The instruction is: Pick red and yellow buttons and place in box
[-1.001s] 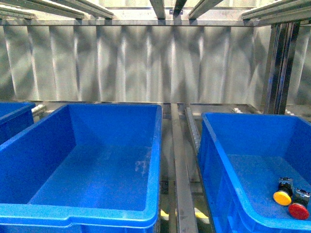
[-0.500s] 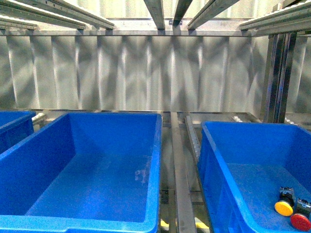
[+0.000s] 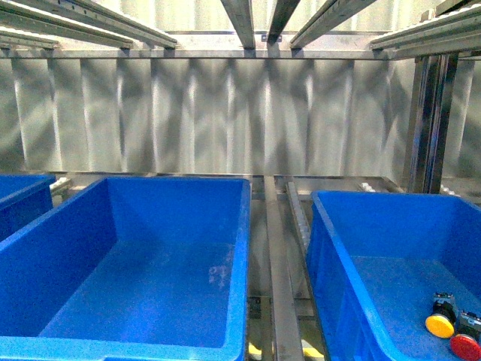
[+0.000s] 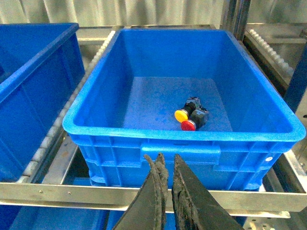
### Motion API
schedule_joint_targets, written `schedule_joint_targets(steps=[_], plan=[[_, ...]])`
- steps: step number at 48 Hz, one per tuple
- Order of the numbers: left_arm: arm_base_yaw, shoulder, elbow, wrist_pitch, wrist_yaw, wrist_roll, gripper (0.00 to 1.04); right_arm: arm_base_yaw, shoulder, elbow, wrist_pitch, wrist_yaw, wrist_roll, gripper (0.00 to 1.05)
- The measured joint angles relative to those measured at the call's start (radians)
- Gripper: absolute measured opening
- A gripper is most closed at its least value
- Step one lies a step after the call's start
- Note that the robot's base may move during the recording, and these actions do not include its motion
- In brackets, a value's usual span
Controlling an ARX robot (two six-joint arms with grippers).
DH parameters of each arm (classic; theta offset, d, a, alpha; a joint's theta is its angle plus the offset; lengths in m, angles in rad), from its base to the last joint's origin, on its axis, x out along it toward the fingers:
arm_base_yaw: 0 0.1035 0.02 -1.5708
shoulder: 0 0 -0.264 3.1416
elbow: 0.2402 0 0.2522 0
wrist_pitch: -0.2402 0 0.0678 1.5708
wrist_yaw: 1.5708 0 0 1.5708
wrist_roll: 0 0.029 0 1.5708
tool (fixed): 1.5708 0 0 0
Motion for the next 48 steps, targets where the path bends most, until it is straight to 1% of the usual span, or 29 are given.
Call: schedule_joint_targets(steps=[2, 7, 10, 11, 13, 15, 17, 23, 24, 26, 48], plan=[[0.000, 0.000, 0.000, 0.000, 0.000, 0.000, 0.97, 0.000, 0.000, 0.000, 0.000, 0.000, -0.001, 0.04], [0.000, 0.000, 0.000, 0.000, 0.000, 0.000, 0.97, 0.000, 0.000, 0.000, 0.000, 0.000, -0.001, 0.20], [0.000, 0.000, 0.000, 0.000, 0.000, 0.000, 0.97, 0.000, 0.000, 0.000, 0.000, 0.000, -0.001, 0.34], [0.000, 0.000, 0.000, 0.000, 0.000, 0.000, 0.97, 0.000, 0.000, 0.000, 0.000, 0.000, -0.001, 0.40], [0.000, 0.000, 0.000, 0.000, 0.000, 0.000, 0.97, 0.000, 0.000, 0.000, 0.000, 0.000, -0.001, 0.48], [0.000, 0.000, 0.000, 0.000, 0.000, 0.000, 0.97, 0.000, 0.000, 0.000, 0.000, 0.000, -0.001, 0.60], [0.000, 0.000, 0.000, 0.000, 0.000, 0.000, 0.97, 0.000, 0.000, 0.000, 0.000, 0.000, -0.001, 0.68], [0.000, 0.000, 0.000, 0.000, 0.000, 0.000, 0.97, 0.000, 0.000, 0.000, 0.000, 0.000, -0.001, 0.99], [0.000, 0.000, 0.000, 0.000, 0.000, 0.000, 0.97, 0.000, 0.000, 0.000, 0.000, 0.000, -0.001, 1.00], [0.000, 0.000, 0.000, 0.000, 0.000, 0.000, 0.97, 0.000, 0.000, 0.000, 0.000, 0.000, -0.001, 0.98], [0.000, 0.000, 0.000, 0.000, 0.000, 0.000, 0.97, 0.000, 0.000, 0.000, 0.000, 0.000, -0.001, 0.98]])
